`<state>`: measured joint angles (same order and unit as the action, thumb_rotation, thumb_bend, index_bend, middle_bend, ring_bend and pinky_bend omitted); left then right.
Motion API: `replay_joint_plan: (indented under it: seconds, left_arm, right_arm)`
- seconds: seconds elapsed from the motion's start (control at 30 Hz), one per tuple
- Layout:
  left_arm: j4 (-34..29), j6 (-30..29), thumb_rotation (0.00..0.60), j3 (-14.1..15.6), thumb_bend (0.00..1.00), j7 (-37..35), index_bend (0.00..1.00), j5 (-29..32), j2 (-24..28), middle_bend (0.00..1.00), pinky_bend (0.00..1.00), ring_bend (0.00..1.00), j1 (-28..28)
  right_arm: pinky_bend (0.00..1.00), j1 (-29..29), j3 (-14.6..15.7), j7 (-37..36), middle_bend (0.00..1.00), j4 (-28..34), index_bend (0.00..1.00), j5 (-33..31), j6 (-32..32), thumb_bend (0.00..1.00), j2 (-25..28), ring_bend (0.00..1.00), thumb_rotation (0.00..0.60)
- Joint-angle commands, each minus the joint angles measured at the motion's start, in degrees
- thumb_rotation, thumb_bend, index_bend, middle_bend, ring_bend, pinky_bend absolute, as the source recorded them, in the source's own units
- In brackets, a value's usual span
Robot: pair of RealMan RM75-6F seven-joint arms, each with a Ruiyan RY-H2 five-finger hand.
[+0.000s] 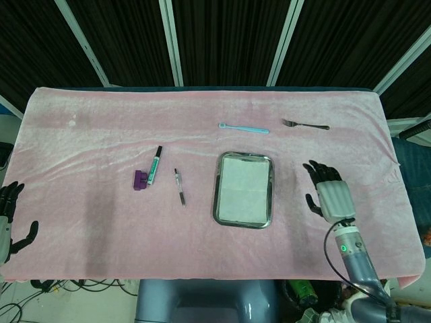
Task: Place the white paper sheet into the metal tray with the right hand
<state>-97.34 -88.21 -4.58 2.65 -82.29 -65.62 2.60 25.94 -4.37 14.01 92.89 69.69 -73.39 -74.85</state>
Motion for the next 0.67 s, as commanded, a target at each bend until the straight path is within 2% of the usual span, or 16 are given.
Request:
replay_joint_plan:
  seconds: [0.03, 0.07, 0.1, 0.3, 0.47, 0.67]
  left_arm:
    - [0.08, 0.01, 0.6, 0.07, 0.41, 0.14, 0.07, -0.1, -0.09, 0.03, 0.0, 0.0, 0.01]
    - [0.16, -0.01, 0.6, 0.13, 0.41, 0.25, 0.07, -0.19, -0.14, 0.03, 0.0, 0.0, 0.0]
    - [0.17, -0.03, 0.6, 0.13, 0.41, 0.24, 0.07, -0.2, -0.15, 0.03, 0.0, 0.0, -0.02]
    - [0.16, 0.1, 0.6, -0.07, 0.41, 0.03, 0.07, 0.4, 0.06, 0.03, 0.0, 0.0, -0.09]
    - [0.21, 0.2, 0.6, -0.29, 0.41, 0.04, 0.07, 0.69, 0.1, 0.03, 0.0, 0.0, -0.01]
    - [0.38, 0.11, 0.6, -0.22, 0.41, 0.44, 0.07, 0.54, 0.1, 0.03, 0.0, 0.0, -0.03]
  right_arm:
    - [0.17, -8.0, 5.17, -7.4, 0.08, -2.04, 0.14, 7.24, -8.35, 0.36, 2.68, 0.12, 0.6]
    - [0.17, -11.41, 7.28, -7.59, 0.08, -3.53, 0.14, 9.94, -13.02, 0.36, 2.02, 0.12, 0.6]
    - [0.17, -12.55, 7.9, -7.84, 0.08, -4.59, 0.14, 11.42, -14.73, 0.36, 1.38, 0.12, 0.6]
    - [0.17, -17.59, 9.76, -6.04, 0.08, -7.54, 0.14, 16.14, -20.95, 0.36, -1.24, 0.12, 0.6]
    - [0.17, -20.29, 10.9, -3.51, 0.08, -7.68, 0.13, 17.68, -22.11, 0.36, -1.67, 0.12, 0.6]
    - [0.17, -21.41, 10.12, -2.67, 0.08, -6.11, 0.11, 17.59, -21.33, 0.36, -0.35, 0.12, 0.6]
